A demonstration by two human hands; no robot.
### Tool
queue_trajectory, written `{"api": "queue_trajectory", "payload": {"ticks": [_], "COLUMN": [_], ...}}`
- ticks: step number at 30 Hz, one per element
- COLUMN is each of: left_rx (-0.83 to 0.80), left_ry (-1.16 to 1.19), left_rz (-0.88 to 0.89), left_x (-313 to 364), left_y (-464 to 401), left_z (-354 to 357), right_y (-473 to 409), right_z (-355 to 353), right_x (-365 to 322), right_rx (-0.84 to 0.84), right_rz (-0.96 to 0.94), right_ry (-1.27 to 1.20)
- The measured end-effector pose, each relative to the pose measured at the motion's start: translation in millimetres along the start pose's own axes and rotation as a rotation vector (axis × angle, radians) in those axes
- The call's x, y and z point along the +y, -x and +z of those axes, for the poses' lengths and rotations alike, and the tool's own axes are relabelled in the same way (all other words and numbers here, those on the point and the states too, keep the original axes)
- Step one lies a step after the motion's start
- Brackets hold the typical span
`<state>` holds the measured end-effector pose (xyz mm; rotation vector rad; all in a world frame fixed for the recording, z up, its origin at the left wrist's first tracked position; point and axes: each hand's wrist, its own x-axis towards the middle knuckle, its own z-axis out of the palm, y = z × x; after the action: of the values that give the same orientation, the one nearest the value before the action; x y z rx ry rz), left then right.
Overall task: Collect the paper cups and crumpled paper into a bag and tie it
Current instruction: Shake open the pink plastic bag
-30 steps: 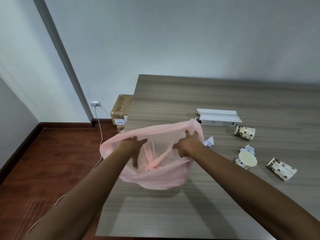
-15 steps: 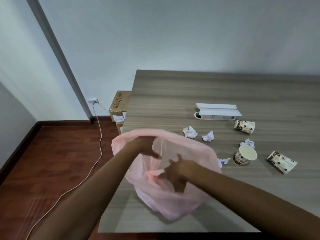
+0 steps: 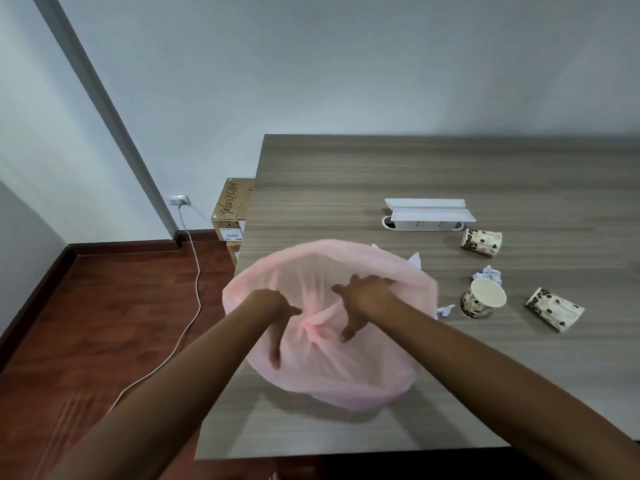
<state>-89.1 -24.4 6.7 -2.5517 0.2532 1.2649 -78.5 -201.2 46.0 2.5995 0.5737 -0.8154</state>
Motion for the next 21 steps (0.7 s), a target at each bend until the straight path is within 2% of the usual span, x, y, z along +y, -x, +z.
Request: {"api": "queue_trajectory", "payload": {"ticks": [2, 4, 7, 10, 12, 14, 16, 18, 19, 21], "left_rx": [-0.133, -0.252, -0.180, -0.044, 0.096, 0.360, 0.728, 1.057, 1.137, 1.135], "left_ry": [-0.102, -0.075, -0.082, 0.136, 0.326, 0.489, 0.483, 0.342, 0.282, 0.192], "left_rz": [-0.069, -0.115, 0.018, 0.172, 0.266, 0.348, 0.317, 0.215, 0.164, 0.117], "left_x": [-6, -10, -15, -6, -3, -3, -2, 3, 5, 4], "left_y": [7, 15, 22, 38, 45, 50, 49, 45, 41, 30], "left_z": [5, 5, 2, -11, -26, -40, -49, -54, -55, -57], "right_y": [-3, -4, -8, -5, 1, 5, 6, 5, 6, 10], "right_z": [-6, -11, -11, -7, -3, 3, 9, 15, 16, 19], "right_x": [13, 23, 24, 14, 4, -4, -8, -9, -8, -5], "right_rx": [-0.113, -0.195, -0.251, -0.247, -0.249, -0.301, -0.336, -0.381, -0.401, -0.404], "right_rz": [0.102, 0.179, 0.155, -0.073, -0.213, -0.279, -0.311, -0.321, -0.320, -0.327], "right_ry": [0.062, 0.098, 0.100, 0.097, 0.081, 0.117, 0.130, 0.080, 0.047, 0.027]}}
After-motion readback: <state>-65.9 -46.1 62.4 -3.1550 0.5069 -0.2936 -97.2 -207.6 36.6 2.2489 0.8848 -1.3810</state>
